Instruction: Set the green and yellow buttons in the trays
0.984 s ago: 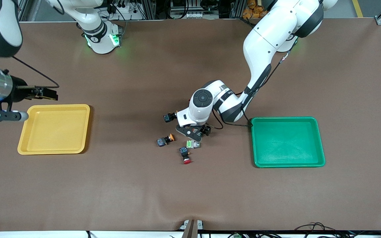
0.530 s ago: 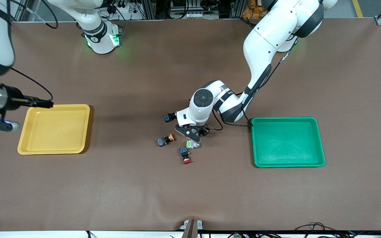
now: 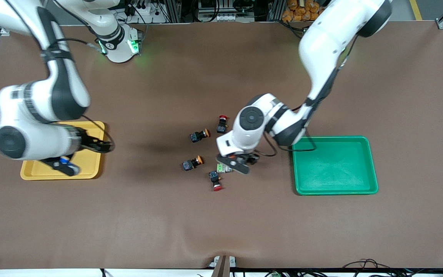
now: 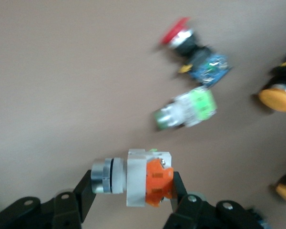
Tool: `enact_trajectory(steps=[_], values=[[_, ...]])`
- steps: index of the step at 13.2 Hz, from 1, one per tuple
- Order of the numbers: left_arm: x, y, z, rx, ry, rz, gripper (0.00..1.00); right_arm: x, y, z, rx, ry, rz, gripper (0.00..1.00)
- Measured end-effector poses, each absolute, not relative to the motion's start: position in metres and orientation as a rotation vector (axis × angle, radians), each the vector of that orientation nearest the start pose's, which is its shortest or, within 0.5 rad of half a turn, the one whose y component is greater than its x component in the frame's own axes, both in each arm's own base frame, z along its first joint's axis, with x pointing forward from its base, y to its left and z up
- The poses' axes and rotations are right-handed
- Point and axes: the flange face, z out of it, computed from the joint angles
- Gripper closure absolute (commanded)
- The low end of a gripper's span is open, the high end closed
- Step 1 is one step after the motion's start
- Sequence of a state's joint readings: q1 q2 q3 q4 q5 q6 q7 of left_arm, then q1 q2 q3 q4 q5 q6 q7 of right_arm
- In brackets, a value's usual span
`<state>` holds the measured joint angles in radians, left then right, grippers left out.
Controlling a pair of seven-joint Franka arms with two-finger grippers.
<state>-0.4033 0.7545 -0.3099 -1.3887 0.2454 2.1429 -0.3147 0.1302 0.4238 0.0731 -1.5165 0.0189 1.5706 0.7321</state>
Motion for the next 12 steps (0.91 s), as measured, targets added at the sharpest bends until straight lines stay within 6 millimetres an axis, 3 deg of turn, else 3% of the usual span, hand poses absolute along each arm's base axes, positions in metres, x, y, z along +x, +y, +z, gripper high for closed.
enact_trajectory(steps=[2, 3, 6, 7, 8, 9, 10, 12], values=[[0.606, -0.386, 0.319, -3.025, 0.622, 0.064, 0.87, 0.623, 0.161, 0.380, -3.088, 0.983, 0.534, 0.00], [0.614, -0.359, 0.328, -3.009, 0.589, 0.108, 0.87, 0.624, 0.177, 0.366, -3.069, 1.063, 0.509, 0.00], [0.652, -0.252, 0.313, -3.018, 0.393, 0.208, 0.83, 0.619, 0.236, 0.316, -3.026, 1.241, 0.477, 0.00], [0.663, -0.209, 0.303, -3.025, 0.334, 0.244, 0.68, 0.614, 0.253, 0.306, -3.021, 1.280, 0.468, 0.00], [0.672, -0.167, 0.293, -3.035, 0.274, 0.274, 0.45, 0.610, 0.267, 0.300, -3.003, 1.338, 0.455, 0.00], [0.678, -0.132, 0.283, -3.046, 0.221, 0.295, 0.14, 0.607, 0.278, 0.296, -2.976, 1.415, 0.442, 0.00], [0.682, -0.107, 0.275, -3.057, 0.180, 0.306, 0.05, 0.604, 0.287, 0.292, -2.951, 1.472, 0.429, 0.00], [0.684, -0.093, 0.264, -3.067, 0.150, 0.314, 0.00, 0.599, 0.301, 0.275, -2.908, 1.516, 0.386, 0.00]])
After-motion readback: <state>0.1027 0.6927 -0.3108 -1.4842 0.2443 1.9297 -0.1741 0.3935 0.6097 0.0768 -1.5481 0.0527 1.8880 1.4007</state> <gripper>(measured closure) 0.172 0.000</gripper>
